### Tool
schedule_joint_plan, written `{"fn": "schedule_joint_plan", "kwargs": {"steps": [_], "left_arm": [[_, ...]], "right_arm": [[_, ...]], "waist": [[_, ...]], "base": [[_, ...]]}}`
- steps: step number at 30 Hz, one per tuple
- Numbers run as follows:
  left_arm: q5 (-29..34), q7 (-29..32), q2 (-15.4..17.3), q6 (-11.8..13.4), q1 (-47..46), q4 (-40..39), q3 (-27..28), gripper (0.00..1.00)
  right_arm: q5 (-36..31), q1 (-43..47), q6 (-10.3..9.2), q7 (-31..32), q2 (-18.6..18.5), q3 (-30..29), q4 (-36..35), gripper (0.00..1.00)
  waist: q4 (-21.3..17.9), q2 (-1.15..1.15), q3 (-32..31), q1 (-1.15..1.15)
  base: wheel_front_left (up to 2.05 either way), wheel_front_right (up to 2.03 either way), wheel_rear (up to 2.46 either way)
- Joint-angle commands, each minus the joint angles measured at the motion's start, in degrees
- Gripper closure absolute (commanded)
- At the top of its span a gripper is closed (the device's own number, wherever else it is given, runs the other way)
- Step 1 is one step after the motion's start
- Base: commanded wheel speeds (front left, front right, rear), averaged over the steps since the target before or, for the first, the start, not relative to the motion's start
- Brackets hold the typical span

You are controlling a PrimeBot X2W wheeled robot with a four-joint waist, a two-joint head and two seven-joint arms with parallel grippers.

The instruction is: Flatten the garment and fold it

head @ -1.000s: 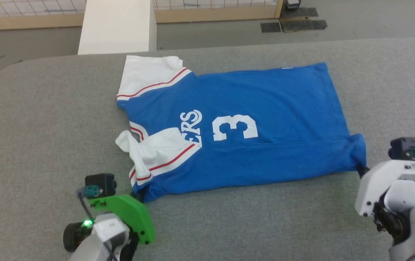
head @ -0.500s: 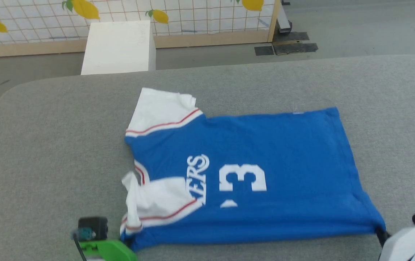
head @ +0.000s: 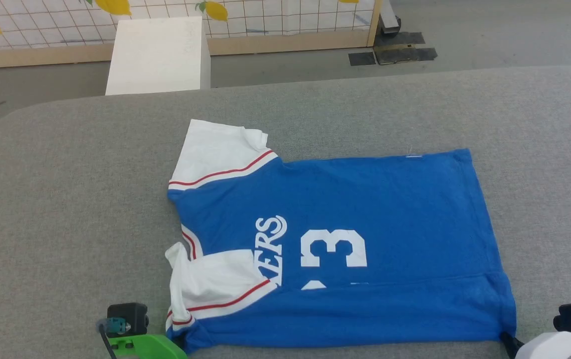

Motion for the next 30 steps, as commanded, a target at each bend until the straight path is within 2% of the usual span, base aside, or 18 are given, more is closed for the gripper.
{"fn": "schedule_joint_plan", "kwargs": {"steps": [1,2,3,4,12,18,19,21,30], "left_arm": [[-1.4,0.6,-1.1,-0.5,0.9,1.4,-0.7,0.00],[-1.6,0.3,-1.3,-0.6,0.9,1.1,-0.6,0.00],[-1.6,-0.1,-1.3,-0.6,1.0,0.7,-0.4,0.00],[-1.4,-0.5,-1.1,-0.6,1.0,0.3,-0.3,0.00],[1.9,-9.1,1.2,-1.7,-1.7,-4.3,2.8,0.00],[1.8,-15.3,2.2,-6.0,-9.7,-5.0,6.2,0.00],[2.8,-15.4,3.5,-8.3,-15.9,-3.5,6.5,0.00],[3.3,-14.4,4.5,-9.7,-20.6,-1.8,6.5,0.00],[4.0,-4.7,7.4,-13.9,-41.2,6.9,5.8,0.00]], "right_arm": [[0.9,-1.0,-0.11,-1.3,0.3,0.4,1.4,0.90],[1.8,-1.2,-0.11,-2.2,0.3,0.3,1.6,0.71],[2.8,-1.3,-0.11,-3.4,0.3,0.6,1.6,0.21],[3.1,-1.2,-0.11,-4.6,0.3,0.7,1.3,0.00],[1.5,-0.1,-0.11,-18.8,0.3,3.4,-5.7,0.00],[-2.3,-1.4,-0.11,-28.9,0.3,6.2,-9.5,0.00],[-3.9,-3.6,-0.11,-33.1,0.3,8.1,-10.5,0.00],[-4.5,-5.4,-0.11,-35.2,0.3,9.2,-10.9,0.00],[-5.4,-14.6,-0.11,-37.3,-1.4,15.0,-10.4,0.00]], "waist": [[0.0,0.30,-0.2,0.00],[0.1,0.30,-0.4,0.00],[0.1,0.30,-0.7,0.00],[0.1,0.30,-1.0,0.00],[-1.2,0.30,-2.3,0.00],[-3.4,0.30,-0.1,0.00],[-4.7,0.30,2.2,0.00],[-5.6,0.30,4.1,0.00],[-10.2,0.30,13.5,0.00]], "base": [[0.00,0.00,0.00],[0.00,0.00,0.00],[0.00,0.00,0.00],[0.00,0.00,0.00],[0.00,0.00,0.00],[0.00,0.00,0.00],[0.00,0.00,0.00],[0.00,0.00,0.00],[0.00,0.00,0.00]]}}
